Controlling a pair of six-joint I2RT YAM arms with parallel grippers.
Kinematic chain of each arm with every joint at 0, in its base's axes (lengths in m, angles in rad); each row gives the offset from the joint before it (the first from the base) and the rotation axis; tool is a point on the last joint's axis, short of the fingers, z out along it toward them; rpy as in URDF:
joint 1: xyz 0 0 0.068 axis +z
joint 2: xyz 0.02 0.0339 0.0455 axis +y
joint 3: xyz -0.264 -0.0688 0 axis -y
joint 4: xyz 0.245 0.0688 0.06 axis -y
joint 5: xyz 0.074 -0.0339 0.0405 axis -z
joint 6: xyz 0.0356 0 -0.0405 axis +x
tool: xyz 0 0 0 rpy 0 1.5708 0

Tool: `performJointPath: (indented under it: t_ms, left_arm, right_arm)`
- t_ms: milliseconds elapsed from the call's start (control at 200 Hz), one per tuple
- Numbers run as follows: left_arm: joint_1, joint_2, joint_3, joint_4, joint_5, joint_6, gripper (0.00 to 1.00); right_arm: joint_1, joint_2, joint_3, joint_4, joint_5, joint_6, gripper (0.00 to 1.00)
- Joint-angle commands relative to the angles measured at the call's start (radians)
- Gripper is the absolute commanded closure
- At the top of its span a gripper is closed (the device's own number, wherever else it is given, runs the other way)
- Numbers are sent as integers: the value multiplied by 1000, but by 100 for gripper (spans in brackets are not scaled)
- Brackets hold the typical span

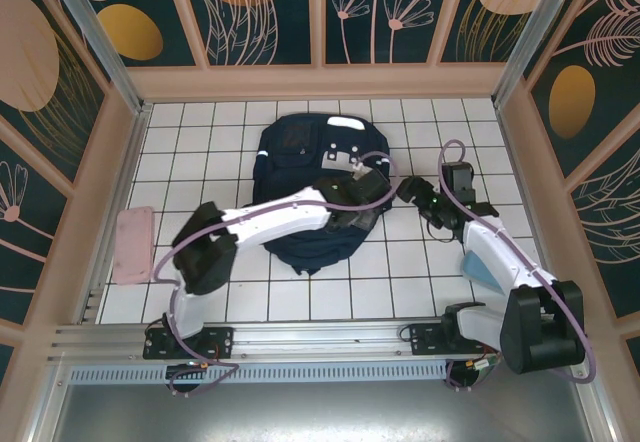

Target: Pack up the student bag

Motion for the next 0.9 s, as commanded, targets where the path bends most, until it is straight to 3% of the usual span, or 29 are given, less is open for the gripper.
performJointPath:
  t_ms: [0,145,290,455,571,691,896]
  left_arm:
    - [-25,66,88,-172,-103,45,32]
    - [-29,113,113,-227,-184,25,38]
    - [-29,120,108,-230,-237,14,53]
    - [-28,133,93,-218,-264,23,57]
    - [-29,133,93,-224,-291,27,69]
    - [-29,86,76,-210,-316,34,80]
    - [-11,-74,-48,-95,-313,56,92]
  right_arm:
    - [-21,-32,-22,20,-33,-16,16]
    - [-34,-35,-30,20,-43,-14,17]
    - [-38,-37,-30,18,-46,-17,17]
    - [-39,-37,-32,20,-50,-11,17]
    - [-40,-36,-30,22,-59,-11,18]
    - [-39,-28,-22,33,-96,-28,19]
    - [-29,18,20,92,-266,-63,25]
